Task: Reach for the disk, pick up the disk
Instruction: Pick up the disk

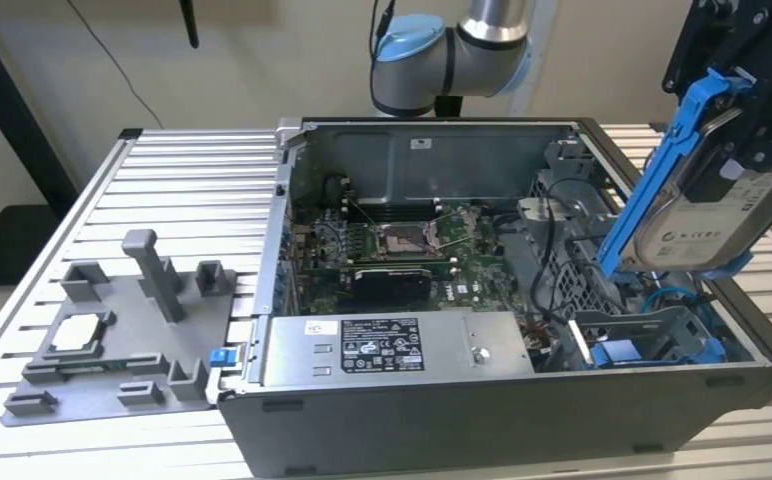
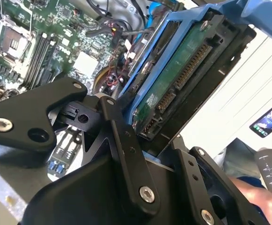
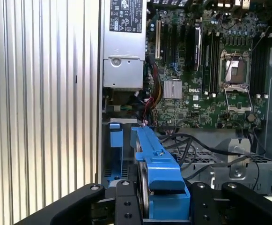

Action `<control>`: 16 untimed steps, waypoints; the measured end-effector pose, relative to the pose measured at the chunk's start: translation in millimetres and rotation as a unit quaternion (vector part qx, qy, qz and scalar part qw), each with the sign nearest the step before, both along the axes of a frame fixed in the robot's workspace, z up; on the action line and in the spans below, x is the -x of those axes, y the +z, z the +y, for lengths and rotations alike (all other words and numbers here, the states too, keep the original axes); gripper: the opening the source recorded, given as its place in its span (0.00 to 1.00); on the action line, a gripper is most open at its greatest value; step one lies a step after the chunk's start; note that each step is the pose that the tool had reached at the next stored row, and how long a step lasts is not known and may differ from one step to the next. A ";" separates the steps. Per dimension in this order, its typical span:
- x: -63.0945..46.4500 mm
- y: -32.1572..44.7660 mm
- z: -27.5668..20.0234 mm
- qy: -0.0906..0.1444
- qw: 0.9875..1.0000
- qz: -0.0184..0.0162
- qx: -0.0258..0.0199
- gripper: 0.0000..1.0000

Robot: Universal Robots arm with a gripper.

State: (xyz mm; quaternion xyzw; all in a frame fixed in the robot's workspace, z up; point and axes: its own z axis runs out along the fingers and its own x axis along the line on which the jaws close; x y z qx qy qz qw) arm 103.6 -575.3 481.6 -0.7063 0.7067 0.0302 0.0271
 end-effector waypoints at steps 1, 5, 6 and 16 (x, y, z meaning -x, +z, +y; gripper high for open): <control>0.0 0.0 -0.1 0.000 1.000 0.000 0.000 0.00; 0.1 -1.6 -0.5 0.000 1.000 0.000 0.000 0.00; 0.1 -2.9 -0.8 0.000 1.000 0.000 0.000 0.00; -3.2 -20.6 -13.1 0.000 1.000 0.000 0.000 0.00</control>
